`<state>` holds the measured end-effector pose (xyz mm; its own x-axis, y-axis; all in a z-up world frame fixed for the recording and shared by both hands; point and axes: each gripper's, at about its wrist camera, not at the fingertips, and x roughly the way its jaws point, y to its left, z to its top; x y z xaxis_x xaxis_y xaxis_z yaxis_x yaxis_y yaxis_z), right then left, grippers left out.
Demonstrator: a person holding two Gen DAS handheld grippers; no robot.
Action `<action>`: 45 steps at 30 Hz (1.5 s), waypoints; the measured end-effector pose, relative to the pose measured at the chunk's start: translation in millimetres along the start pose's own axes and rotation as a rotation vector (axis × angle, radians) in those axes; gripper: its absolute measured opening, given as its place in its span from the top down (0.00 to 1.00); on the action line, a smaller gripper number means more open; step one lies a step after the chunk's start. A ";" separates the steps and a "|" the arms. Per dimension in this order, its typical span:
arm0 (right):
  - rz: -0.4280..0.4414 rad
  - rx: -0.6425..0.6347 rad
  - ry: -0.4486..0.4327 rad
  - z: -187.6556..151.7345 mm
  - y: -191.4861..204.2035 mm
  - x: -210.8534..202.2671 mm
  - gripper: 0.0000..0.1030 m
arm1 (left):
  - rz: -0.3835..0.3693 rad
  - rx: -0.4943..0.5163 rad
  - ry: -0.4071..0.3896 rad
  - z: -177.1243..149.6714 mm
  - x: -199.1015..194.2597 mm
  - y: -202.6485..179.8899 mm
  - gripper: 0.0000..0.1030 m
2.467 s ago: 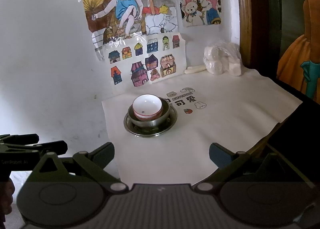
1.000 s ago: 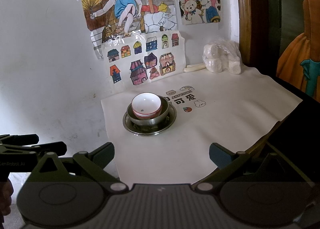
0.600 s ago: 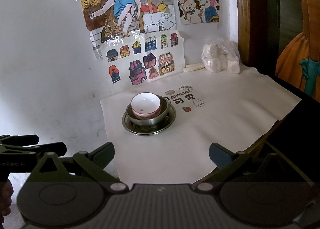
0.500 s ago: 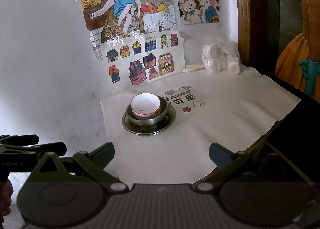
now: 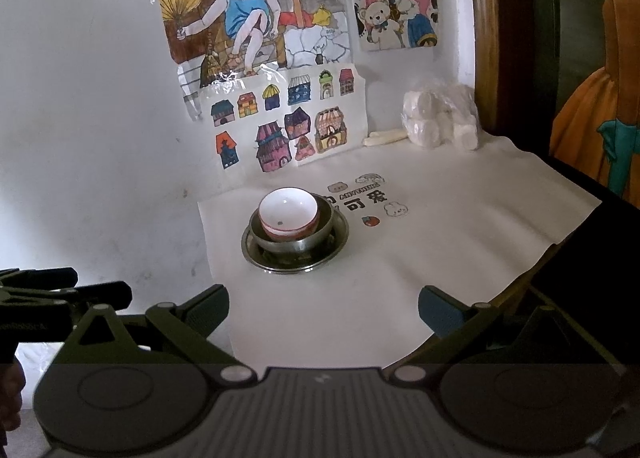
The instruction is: Organize plates and bowls
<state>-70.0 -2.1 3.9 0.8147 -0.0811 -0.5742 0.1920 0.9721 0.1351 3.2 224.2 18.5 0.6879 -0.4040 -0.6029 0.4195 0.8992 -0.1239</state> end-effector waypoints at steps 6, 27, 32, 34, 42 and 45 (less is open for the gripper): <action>-0.002 0.003 0.005 1.5 -3.6 1.4 0.00 | -0.017 -0.019 -0.009 2.6 0.0 -0.1 0.01; 0.010 0.018 0.020 5.2 -7.8 12.0 0.00 | -0.048 -0.028 0.001 6.2 7.7 -8.7 0.02; 0.006 0.028 0.027 6.2 -10.6 15.2 0.00 | -0.048 -0.026 0.008 8.4 13.3 -8.9 0.02; 0.004 0.029 0.028 6.9 -10.9 17.0 0.00 | -0.049 -0.027 0.008 8.7 14.4 -8.5 0.02; -0.001 0.032 0.037 9.5 -12.7 26.2 0.00 | -0.056 -0.030 0.020 11.6 23.8 -4.8 0.02; -0.001 0.032 0.044 11.0 -12.9 31.1 0.00 | -0.058 -0.032 0.024 13.9 28.7 -2.9 0.02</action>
<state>-41.2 -19.5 -6.8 0.7900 -0.0715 -0.6089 0.2103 0.9645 0.1596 30.0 207.6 12.5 0.6483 -0.4516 -0.6130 0.4386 0.8796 -0.1842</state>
